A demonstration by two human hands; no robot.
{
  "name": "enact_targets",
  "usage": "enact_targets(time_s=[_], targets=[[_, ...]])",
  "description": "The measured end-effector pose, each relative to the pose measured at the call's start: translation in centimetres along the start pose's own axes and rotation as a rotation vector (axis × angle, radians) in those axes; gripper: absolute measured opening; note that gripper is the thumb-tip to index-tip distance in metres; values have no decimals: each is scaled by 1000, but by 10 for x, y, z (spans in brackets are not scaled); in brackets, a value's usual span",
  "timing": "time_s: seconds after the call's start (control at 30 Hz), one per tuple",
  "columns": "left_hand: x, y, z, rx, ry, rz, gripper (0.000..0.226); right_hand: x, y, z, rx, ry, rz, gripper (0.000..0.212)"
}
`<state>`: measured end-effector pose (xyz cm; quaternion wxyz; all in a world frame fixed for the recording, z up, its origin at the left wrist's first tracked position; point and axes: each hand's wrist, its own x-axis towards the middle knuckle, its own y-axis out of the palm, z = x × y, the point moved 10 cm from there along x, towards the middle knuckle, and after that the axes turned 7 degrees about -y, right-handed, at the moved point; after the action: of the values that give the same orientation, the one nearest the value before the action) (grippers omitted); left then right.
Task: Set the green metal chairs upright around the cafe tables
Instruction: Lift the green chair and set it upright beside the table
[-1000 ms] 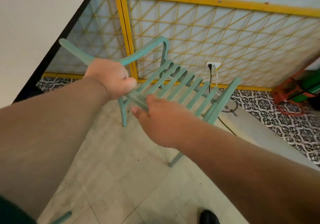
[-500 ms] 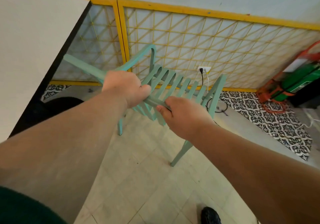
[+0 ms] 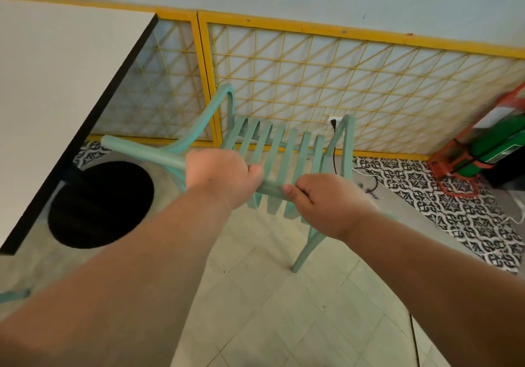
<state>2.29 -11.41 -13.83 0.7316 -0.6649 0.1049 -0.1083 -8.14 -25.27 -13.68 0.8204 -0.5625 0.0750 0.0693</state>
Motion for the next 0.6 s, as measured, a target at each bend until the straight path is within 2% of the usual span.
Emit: enact_targets(time_s=[0.13,0.27,0.3,0.37,0.43,0.53,0.6], targets=[[2,1,-5,66,53,49,64,4,2,-6,32,-17,26,54],[7,-2,10,-179,111,193,66,11,9,-9,55,2,150,59],[12,-7,22,-181,126,183,68,13,11,-9,51,4,180,61],[29,-17,52,-10,171,97,77,15,13,-8,30,11,204,65],[46,-7,87,133,175,111,93,16,13,-10,13,20,197,68],[51,18,125,100,108,221,115,17,13,-15,24,56,169,65],[49,21,127,58,111,183,108,17,13,-20,27,92,135,64]])
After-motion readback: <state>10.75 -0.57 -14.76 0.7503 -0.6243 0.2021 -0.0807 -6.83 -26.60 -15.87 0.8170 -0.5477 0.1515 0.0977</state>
